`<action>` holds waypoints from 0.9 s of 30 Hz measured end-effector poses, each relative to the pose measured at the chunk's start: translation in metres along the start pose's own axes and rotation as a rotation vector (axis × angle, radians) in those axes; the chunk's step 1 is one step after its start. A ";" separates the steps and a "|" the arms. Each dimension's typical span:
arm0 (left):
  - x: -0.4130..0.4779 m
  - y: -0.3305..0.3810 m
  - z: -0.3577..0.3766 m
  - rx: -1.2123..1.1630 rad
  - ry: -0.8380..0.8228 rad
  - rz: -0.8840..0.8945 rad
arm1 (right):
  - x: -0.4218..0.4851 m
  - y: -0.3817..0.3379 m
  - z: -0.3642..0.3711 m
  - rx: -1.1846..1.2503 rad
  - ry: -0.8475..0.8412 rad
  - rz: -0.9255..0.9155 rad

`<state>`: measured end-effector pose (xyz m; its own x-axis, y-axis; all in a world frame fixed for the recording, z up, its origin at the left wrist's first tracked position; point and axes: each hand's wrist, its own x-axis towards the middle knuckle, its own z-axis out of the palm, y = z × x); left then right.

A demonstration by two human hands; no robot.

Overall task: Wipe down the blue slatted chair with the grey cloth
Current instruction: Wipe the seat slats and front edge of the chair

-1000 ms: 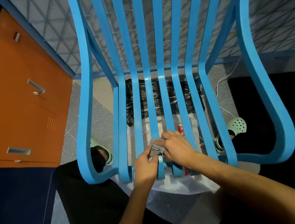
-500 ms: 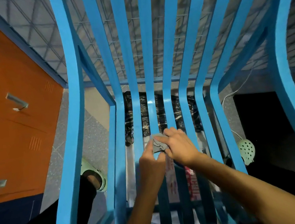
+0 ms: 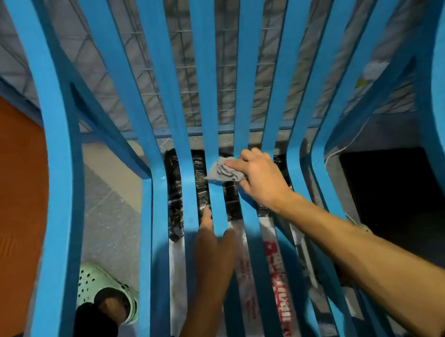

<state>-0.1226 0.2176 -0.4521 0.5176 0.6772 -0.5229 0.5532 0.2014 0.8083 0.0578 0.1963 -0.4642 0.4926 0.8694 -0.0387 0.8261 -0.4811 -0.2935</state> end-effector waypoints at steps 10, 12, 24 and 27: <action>-0.009 0.005 -0.005 0.093 -0.052 -0.002 | 0.000 -0.023 0.024 0.054 0.029 0.001; -0.012 0.005 -0.007 0.092 -0.052 -0.019 | -0.005 -0.025 0.019 0.046 -0.050 -0.086; -0.004 0.007 -0.022 0.200 -0.141 -0.033 | -0.013 -0.032 0.020 0.178 -0.076 0.008; 0.000 0.006 -0.023 0.198 -0.136 -0.035 | -0.002 -0.027 0.010 0.136 -0.126 -0.027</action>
<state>-0.1340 0.2352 -0.4410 0.5714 0.5680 -0.5923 0.6826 0.0718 0.7273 0.0315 0.2091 -0.4659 0.4256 0.8931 -0.1457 0.7895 -0.4451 -0.4226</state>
